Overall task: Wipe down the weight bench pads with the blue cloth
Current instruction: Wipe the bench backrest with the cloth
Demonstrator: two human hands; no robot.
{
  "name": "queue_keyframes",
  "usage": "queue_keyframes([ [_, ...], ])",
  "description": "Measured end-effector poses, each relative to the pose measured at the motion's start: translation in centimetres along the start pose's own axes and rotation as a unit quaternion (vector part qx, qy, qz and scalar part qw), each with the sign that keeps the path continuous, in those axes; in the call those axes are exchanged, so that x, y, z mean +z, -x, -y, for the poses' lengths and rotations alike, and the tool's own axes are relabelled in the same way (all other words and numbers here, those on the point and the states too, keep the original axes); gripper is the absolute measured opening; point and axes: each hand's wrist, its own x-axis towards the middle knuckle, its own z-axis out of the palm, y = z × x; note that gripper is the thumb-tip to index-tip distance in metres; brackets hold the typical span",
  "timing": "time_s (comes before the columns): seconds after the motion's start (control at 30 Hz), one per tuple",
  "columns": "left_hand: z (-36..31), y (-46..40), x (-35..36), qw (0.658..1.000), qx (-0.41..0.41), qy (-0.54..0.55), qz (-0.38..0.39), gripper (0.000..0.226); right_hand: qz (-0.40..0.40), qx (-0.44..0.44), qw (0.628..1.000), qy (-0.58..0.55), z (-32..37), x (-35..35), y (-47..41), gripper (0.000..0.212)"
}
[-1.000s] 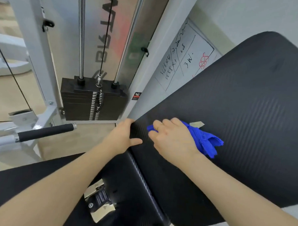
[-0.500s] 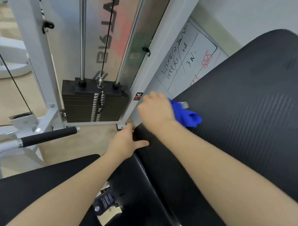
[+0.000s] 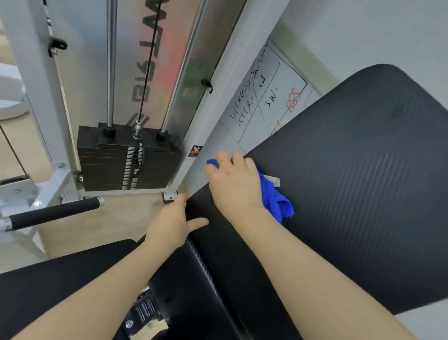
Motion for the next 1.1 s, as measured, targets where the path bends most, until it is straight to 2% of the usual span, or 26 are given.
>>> queue_keyframes([
  [0.07, -0.4, 0.3, -0.1, 0.999, 0.001, -0.024, -0.03, 0.075, -0.045, 0.016, 0.999, 0.018, -3.1, -1.4, 0.2, 0.016],
  [0.13, -1.6, 0.9, -0.4, 0.993, 0.028, -0.087, -0.07, 0.083, -0.106, 0.07, 0.99, 0.064, -7.9, -2.6, 0.7, 0.014],
  [0.23, -3.4, 2.0, -0.5, 0.97, 0.105, -0.188, -0.114, 0.087, -0.179, 0.173, 0.964, 0.093, -14.1, -5.0, 1.5, 0.016],
  [0.3, -4.0, 2.8, 0.0, 0.956, 0.161, -0.214, -0.12, 0.086, -0.189, 0.215, 0.952, 0.108, -14.7, -5.3, 1.8, 0.016],
  [0.43, -4.9, 3.9, 0.9, 0.942, 0.245, -0.203, -0.104, 0.079, -0.166, 0.2, 0.963, 0.075, -10.3, -3.2, 2.8, 0.017],
  [0.53, -5.1, 4.5, 1.6, 0.942, 0.262, -0.183, -0.103, 0.079, -0.099, 0.073, 0.991, 0.056, -6.2, -1.2, 5.9, 0.02],
  [0.6, -5.1, 5.0, 2.0, 0.944, 0.257, -0.183, -0.094, 0.08, -0.07, 0.001, 0.996, 0.06, -6.0, -1.2, 7.2, 0.02],
  [0.67, -5.4, 5.5, 2.1, 0.945, 0.252, -0.195, -0.076, 0.085, -0.11, 0.024, 0.991, 0.075, -9.1, -2.4, 6.1, 0.017],
  [0.77, -6.3, 5.8, 1.9, 0.921, 0.25, -0.293, -0.055, 0.101, -0.209, 0.166, 0.959, 0.092, -15.5, -5.3, 3.9, 0.018],
  [0.83, -7.0, 6.0, 2.1, 0.895, 0.254, -0.361, -0.057, 0.108, -0.194, 0.214, 0.956, 0.061, -18.3, -6.9, 3.5, 0.022],
  [0.93, -8.0, 6.3, 3.4, 0.888, 0.236, -0.39, -0.053, 0.113, -0.179, 0.211, 0.961, 0.003, -18.1, -6.9, 3.6, 0.028],
  [1.0, -8.0, 6.3, 4.0, 0.893, 0.227, -0.385, -0.061, 0.116, -0.181, 0.213, 0.96, 0.023, -15.2, -5.5, 4.4, 0.025],
  [1.03, -8.0, 6.3, 4.3, 0.895, 0.225, -0.381, -0.064, 0.117, -0.177, 0.2, 0.963, 0.031, -13.1, -4.5, 5.2, 0.024],
  [1.1, -7.9, 6.3, 4.5, 0.903, 0.221, -0.364, -0.066, 0.116, -0.136, 0.115, 0.984, 0.011, -8.4, -2.2, 7.6, 0.023],
])
